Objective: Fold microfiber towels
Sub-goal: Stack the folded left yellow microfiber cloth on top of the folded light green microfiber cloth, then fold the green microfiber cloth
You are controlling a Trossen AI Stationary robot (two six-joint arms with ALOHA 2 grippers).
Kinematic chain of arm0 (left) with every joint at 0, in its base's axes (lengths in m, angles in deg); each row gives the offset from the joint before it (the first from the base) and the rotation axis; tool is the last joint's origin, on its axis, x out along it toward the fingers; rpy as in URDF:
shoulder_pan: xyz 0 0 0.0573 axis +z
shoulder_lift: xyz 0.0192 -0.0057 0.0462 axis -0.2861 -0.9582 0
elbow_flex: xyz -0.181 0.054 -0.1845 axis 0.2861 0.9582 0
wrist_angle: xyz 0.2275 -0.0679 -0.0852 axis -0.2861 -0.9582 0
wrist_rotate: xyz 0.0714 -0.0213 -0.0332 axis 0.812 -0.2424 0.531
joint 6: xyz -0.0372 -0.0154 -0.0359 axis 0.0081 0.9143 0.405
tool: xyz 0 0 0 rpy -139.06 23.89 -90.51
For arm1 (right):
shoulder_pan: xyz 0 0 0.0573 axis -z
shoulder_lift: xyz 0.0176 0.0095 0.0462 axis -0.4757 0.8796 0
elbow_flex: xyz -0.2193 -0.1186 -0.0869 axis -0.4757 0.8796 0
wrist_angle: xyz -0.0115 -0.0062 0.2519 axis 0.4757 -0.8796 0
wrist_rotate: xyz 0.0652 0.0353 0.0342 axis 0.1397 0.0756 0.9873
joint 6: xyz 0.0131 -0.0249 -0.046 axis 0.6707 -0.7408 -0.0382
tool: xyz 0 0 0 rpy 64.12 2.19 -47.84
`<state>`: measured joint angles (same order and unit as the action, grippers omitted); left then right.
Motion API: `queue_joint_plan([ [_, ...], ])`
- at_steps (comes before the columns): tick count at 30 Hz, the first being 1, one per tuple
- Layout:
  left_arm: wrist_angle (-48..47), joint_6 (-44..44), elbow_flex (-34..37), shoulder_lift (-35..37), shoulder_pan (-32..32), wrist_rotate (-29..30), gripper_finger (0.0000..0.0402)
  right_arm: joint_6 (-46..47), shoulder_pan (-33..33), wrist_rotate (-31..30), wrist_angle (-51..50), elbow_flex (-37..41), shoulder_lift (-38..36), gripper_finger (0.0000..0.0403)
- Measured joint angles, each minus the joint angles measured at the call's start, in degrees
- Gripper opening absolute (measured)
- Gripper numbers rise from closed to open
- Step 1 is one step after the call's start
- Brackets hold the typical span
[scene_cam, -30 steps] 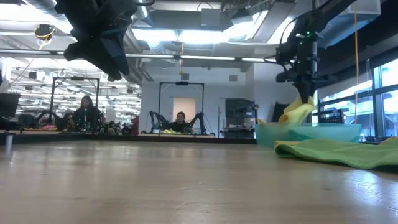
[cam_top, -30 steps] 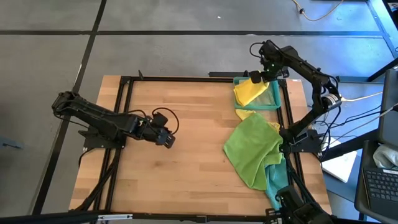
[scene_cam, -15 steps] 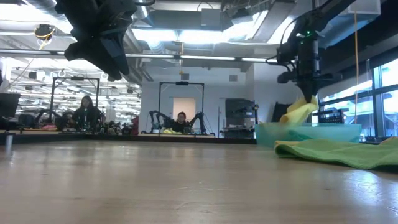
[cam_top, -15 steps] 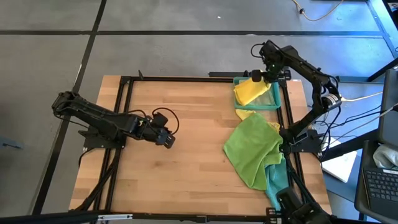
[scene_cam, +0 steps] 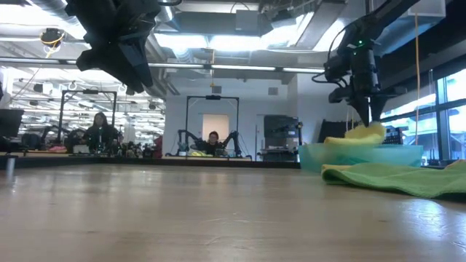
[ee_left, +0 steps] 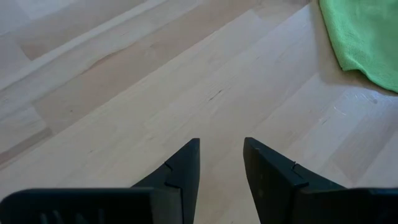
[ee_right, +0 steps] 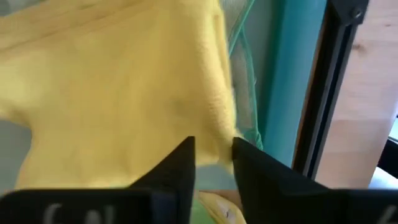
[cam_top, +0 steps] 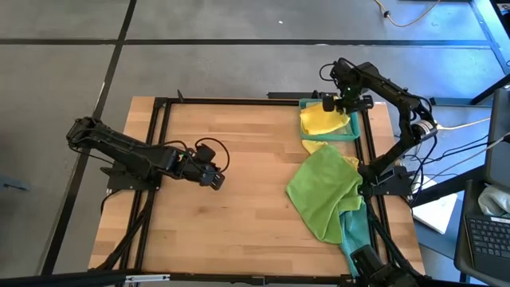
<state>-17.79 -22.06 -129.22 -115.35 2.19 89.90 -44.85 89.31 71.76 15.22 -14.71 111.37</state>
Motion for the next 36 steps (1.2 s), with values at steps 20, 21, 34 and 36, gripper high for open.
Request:
queue_joint_plan([
  [20, 5.1, -1.1, 0.0, 0.0, 0.0, 0.7, 0.0117, -10.6, -2.7, 28.0, 3.7, -0.1, -1.7, 0.0245],
  [21, 6.3, -2.1, 0.0, 0.0, 0.0, 0.7, 0.0117, -10.8, -4.2, 28.4, 4.3, -0.2, -2.1, 0.0245],
  [34, 25.1, -9.2, -0.1, -2.7, 3.6, -2.4, 0.0117, -14.3, -31.8, 23.1, 3.1, 1.9, -6.5, 0.0245],
  [36, 27.0, -10.2, -0.1, -4.1, 4.5, -4.9, 0.0117, -13.1, -35.7, 19.8, 2.1, 1.9, -9.0, 0.0245],
])
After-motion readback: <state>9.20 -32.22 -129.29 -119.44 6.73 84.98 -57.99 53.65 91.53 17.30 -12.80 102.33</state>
